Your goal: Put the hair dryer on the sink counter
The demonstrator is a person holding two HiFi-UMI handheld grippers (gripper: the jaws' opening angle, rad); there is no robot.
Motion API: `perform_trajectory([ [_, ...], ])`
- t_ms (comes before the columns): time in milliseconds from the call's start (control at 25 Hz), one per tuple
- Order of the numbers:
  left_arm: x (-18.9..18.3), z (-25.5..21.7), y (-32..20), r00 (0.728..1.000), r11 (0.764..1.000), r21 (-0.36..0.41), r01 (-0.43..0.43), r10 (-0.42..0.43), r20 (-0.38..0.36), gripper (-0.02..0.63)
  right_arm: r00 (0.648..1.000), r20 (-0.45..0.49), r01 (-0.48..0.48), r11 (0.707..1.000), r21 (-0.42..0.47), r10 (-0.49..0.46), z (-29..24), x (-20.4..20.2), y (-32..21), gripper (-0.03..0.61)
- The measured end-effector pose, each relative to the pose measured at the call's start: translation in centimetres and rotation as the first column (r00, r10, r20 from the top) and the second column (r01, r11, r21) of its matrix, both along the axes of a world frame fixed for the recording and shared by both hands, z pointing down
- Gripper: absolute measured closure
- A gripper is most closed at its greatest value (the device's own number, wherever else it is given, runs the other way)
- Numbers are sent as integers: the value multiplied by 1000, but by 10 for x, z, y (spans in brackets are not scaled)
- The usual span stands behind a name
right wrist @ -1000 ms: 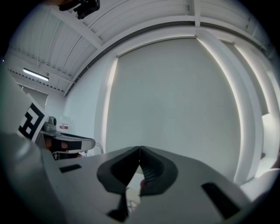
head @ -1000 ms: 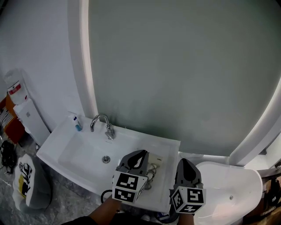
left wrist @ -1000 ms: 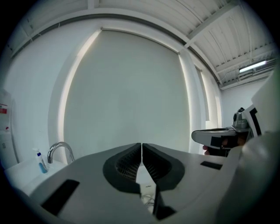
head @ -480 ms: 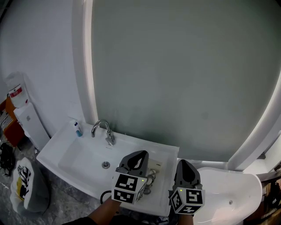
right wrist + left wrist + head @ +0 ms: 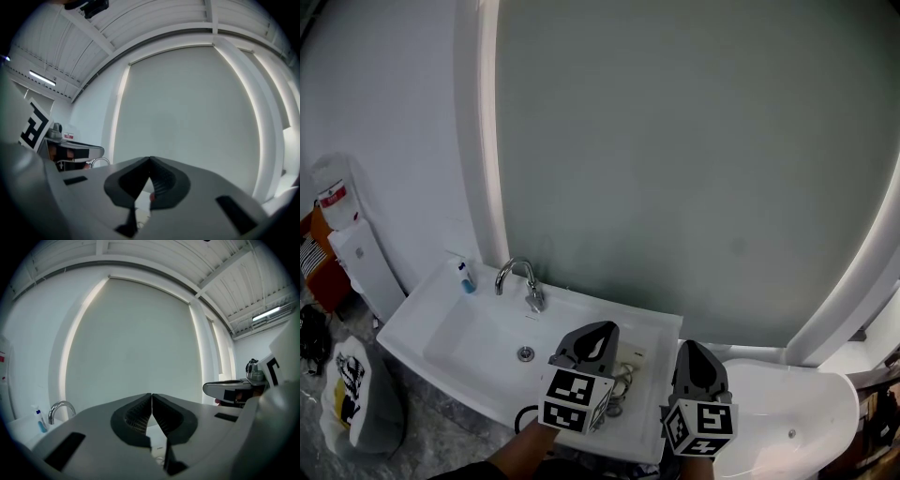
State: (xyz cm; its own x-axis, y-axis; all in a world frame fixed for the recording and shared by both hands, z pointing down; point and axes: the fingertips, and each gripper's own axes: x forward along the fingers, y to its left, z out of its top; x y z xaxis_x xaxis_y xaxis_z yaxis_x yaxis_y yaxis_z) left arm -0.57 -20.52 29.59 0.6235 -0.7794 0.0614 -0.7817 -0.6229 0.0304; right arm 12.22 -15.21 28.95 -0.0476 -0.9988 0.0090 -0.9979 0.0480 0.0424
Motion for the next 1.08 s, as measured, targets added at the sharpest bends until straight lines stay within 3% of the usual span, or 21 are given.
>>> perform_trajectory([
  [1080,0,9,-19,1000,1000,-10,10,-10,14,600,1000,24,2,1000,-23,-1,14,5,-19,558],
])
